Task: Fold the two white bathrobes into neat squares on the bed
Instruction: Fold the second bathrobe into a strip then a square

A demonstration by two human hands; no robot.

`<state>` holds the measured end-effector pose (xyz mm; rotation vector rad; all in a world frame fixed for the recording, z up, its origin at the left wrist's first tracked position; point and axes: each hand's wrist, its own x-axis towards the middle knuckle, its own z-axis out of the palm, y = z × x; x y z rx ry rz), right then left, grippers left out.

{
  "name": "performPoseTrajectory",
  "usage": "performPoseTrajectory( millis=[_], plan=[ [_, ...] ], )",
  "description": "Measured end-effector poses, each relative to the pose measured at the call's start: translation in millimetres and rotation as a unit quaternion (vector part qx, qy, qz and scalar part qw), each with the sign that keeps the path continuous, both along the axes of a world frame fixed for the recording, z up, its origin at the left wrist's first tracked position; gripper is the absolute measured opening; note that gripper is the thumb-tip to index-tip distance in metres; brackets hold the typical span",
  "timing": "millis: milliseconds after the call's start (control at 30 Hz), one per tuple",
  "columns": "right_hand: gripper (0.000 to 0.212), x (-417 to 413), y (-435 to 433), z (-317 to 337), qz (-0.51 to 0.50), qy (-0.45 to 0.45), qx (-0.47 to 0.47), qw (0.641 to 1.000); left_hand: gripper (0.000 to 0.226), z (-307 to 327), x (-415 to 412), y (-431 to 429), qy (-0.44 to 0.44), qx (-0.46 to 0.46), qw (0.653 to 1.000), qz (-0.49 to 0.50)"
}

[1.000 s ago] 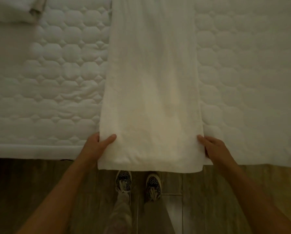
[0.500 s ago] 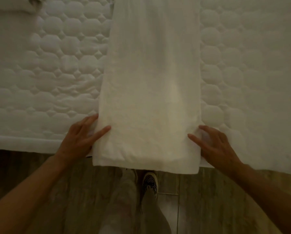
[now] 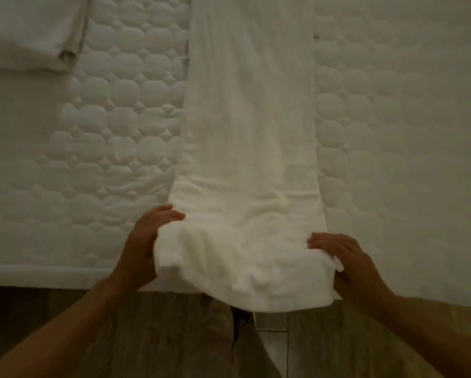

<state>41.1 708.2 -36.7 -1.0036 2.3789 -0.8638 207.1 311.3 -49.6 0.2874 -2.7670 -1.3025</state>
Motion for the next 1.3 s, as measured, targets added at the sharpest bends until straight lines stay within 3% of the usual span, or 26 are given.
performPoseTrajectory(
  millis=[67, 133, 200, 267, 400, 467, 533, 633, 767, 900, 1133, 1233, 1300],
  plan=[
    [0.035, -22, -18, 25, -0.062, -0.034, -0.033, 0.997, 0.032, 26, -31, -5, -0.037, 0.143, 0.981, 0.124],
    [0.032, -52, -45, 50, -0.132, -0.04, -0.073, 0.988, 0.014, 42, -72, -18, -0.029, 0.216, 0.949, 0.227],
    [0.028, -92, -79, 72, -0.212, -0.008, -0.086, 0.973, 0.023, 60, -122, -35, -0.004, 0.226, 0.936, 0.269],
    [0.012, -137, -113, 85, -0.288, 0.022, -0.092, 0.953, 0.034, 72, -178, -51, 0.01, 0.228, 0.929, 0.291],
    [0.032, -240, -183, 88, -0.376, -0.002, -0.052, 0.925, 0.052, 61, -286, -94, -0.029, 0.227, 0.918, 0.325],
    [0.038, -285, -197, 62, -0.383, -0.045, 0.049, 0.921, 0.072, 34, -327, -114, -0.136, 0.201, 0.914, 0.325],
    [0.048, -306, -205, 33, -0.362, -0.136, 0.149, 0.91, 0.077, 5, -343, -124, -0.245, 0.172, 0.902, 0.312],
    [0.066, -305, -215, 2, -0.319, -0.196, 0.23, 0.898, 0.062, -22, -346, -121, -0.254, 0.145, 0.914, 0.282],
    [0.063, -292, -218, -24, -0.437, -0.175, 0.134, 0.872, 0.052, -27, -338, -107, -0.182, 0.077, 0.937, 0.289],
    [0.034, -286, -197, -47, -0.435, -0.082, 0.113, 0.889, 0.043, -35, -327, -101, -0.158, 0.031, 0.94, 0.301],
    [0.03, -295, -200, -59, -0.465, -0.016, 0.076, 0.882, 0.051, -46, -335, -101, -0.176, -0.032, 0.936, 0.304],
    [0.049, -273, -216, -38, -0.467, 0.014, 0.073, 0.881, 0.066, -32, -324, -83, -0.178, -0.177, 0.927, 0.279],
    [0.065, -235, -226, -19, -0.341, 0.09, 0.08, 0.932, 0.076, -20, -303, -53, -0.125, -0.27, 0.937, 0.185]
  ],
)
